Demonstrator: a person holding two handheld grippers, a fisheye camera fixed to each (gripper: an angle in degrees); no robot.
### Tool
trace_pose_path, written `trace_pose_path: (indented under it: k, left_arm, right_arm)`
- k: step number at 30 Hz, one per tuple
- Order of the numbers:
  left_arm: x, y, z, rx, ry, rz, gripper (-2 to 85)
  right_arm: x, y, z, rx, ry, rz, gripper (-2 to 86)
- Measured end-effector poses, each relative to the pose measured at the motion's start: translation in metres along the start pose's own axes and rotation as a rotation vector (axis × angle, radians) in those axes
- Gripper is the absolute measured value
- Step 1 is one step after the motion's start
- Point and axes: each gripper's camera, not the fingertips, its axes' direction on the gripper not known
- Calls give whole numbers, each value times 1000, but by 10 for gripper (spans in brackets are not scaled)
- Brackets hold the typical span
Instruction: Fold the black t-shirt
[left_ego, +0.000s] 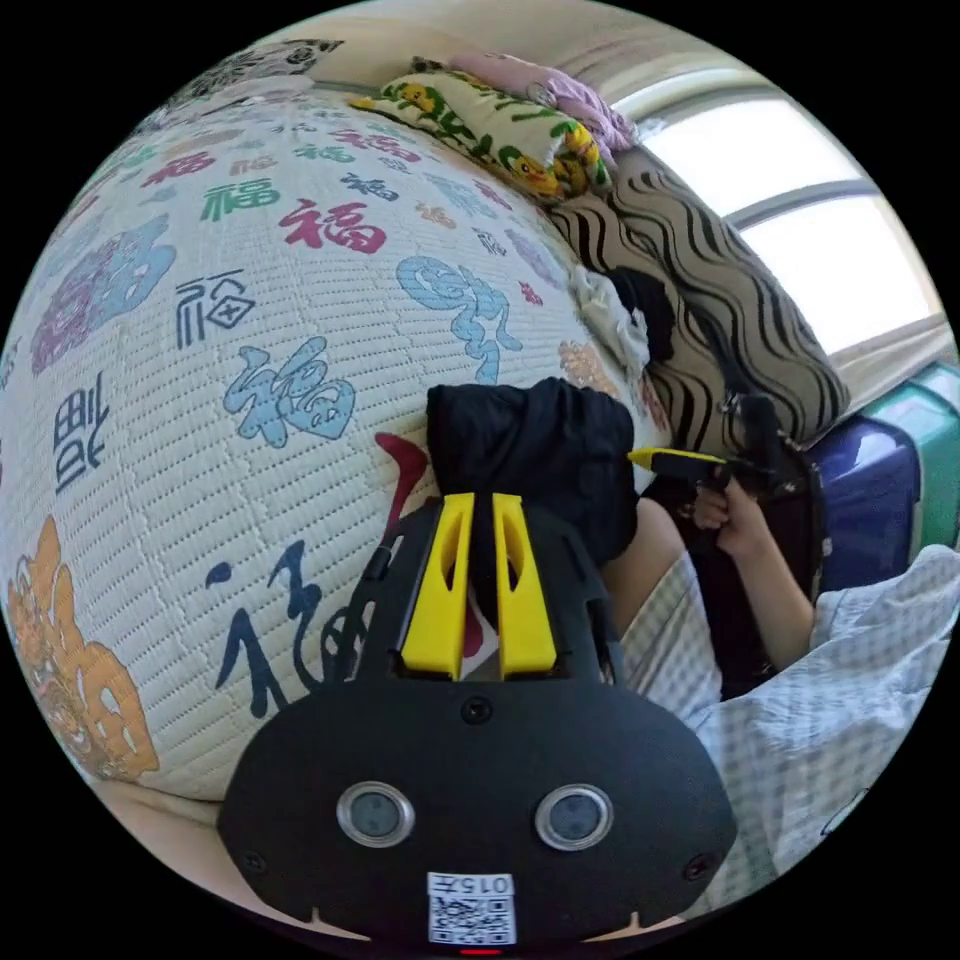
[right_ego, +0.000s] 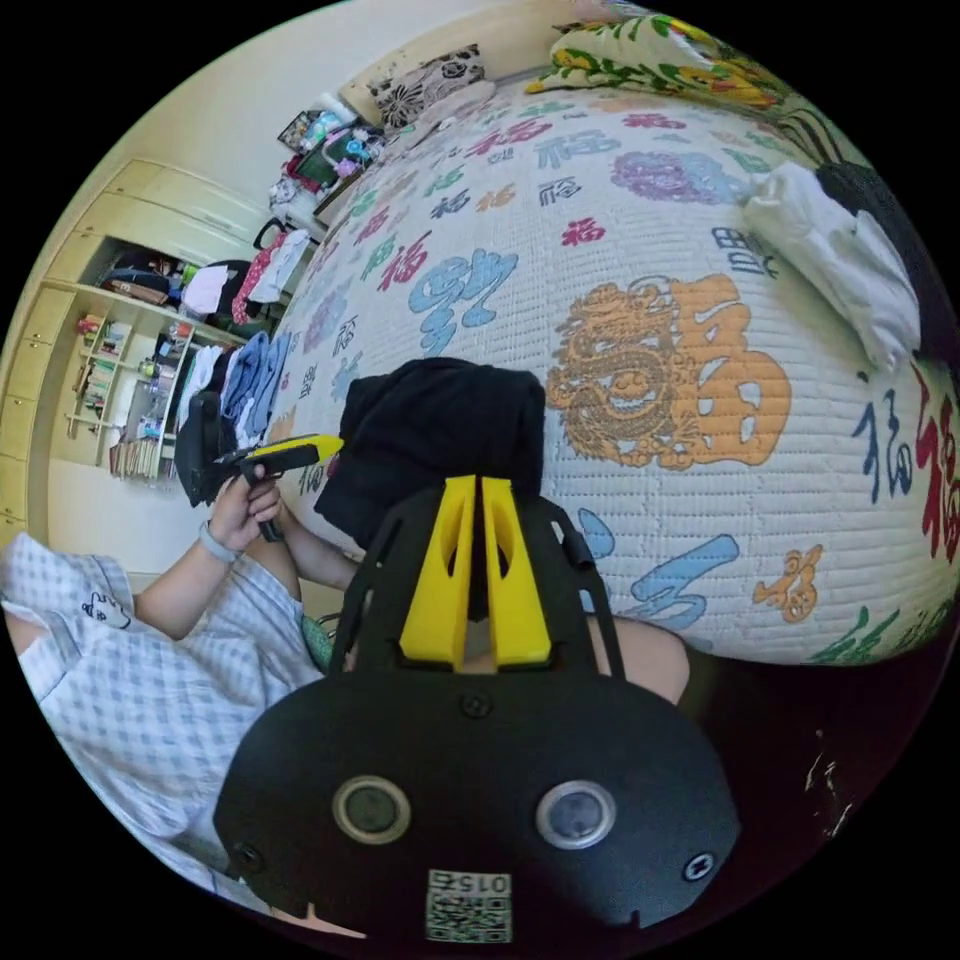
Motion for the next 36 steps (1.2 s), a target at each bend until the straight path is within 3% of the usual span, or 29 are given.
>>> trace_pose_path:
  k: [3, 5, 8, 11, 14, 18, 21, 27, 32, 36]
  left_arm:
    - [-22, 12, -27, 90, 82, -111, 105]
    - [-31, 12, -30, 77, 107, -134, 130]
    - [-32, 2, -16, 16, 239, -108, 130]
    - [-25, -8, -12, 4, 191, -55, 110]
    - [-23, -11, -15, 23, 266, -79, 90]
    - [-28, -14, -28, -16, 333, -130, 62]
    - [-18, -10, -75, 35, 293, -56, 59]
    - [-33, 35, -256, 359, 268, -9, 58]
    - [-67, 115, -441, 656, 42, -68, 59]
    - [-98, 166, -527, 761, -116, -200, 60]
  right_arm:
    - [20, 7, 1, 68, -81, 94, 94]
    - [34, 3, 26, 31, -259, 133, 131]
    - [32, -9, 62, -4, -368, 144, 128]
    - [27, -18, 81, -15, -452, 125, 110]
    - [24, -24, 109, -55, -588, 152, 88]
    - [0, -27, 117, -83, -537, 168, 75]
    - [-48, -34, 111, -92, -499, 75, 71]
    - [-221, -96, 116, -90, -549, -267, 70]
    - [-441, -161, 168, -205, -629, -584, 69]
    - [-573, -182, 220, -295, -567, -689, 59]
